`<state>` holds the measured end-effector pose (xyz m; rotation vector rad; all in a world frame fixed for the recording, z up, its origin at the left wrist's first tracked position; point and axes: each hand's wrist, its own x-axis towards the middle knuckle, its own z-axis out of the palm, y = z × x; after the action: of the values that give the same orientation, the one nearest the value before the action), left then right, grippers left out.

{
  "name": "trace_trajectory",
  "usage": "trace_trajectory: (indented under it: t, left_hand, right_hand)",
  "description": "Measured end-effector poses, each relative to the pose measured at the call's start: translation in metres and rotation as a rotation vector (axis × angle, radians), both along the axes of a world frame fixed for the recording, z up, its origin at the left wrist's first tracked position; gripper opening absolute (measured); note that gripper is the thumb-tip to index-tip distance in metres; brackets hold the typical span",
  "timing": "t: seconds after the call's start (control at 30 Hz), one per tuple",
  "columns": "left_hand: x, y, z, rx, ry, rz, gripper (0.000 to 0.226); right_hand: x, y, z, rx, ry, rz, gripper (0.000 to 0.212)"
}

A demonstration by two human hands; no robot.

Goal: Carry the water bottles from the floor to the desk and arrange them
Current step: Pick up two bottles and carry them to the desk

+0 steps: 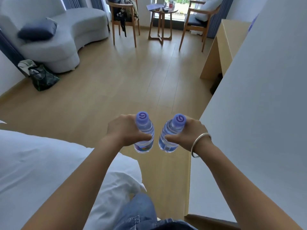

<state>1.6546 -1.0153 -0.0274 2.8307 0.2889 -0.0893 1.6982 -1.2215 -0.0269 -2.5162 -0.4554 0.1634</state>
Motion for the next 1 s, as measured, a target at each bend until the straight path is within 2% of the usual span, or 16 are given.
trace_trajectory:
  t: [0.33,0.6,1.0]
  left_hand:
    - [0.18,0.04,-0.017,-0.035,0.029,-0.07,0.04]
    - [0.353,0.073,0.004,-0.02,-0.028,-0.164,0.038]
    - [0.542,0.058,-0.006,0.047,-0.039,-0.33,0.044]
  right_hand:
    - [0.158,0.042,-0.01,-0.003,0.032,-0.071,0.03]
    - [0.305,0.071,0.004,-0.016,0.031,-0.217,0.03]
    - [0.472,0.057,0.001,0.005,0.04,-0.387,0.034]
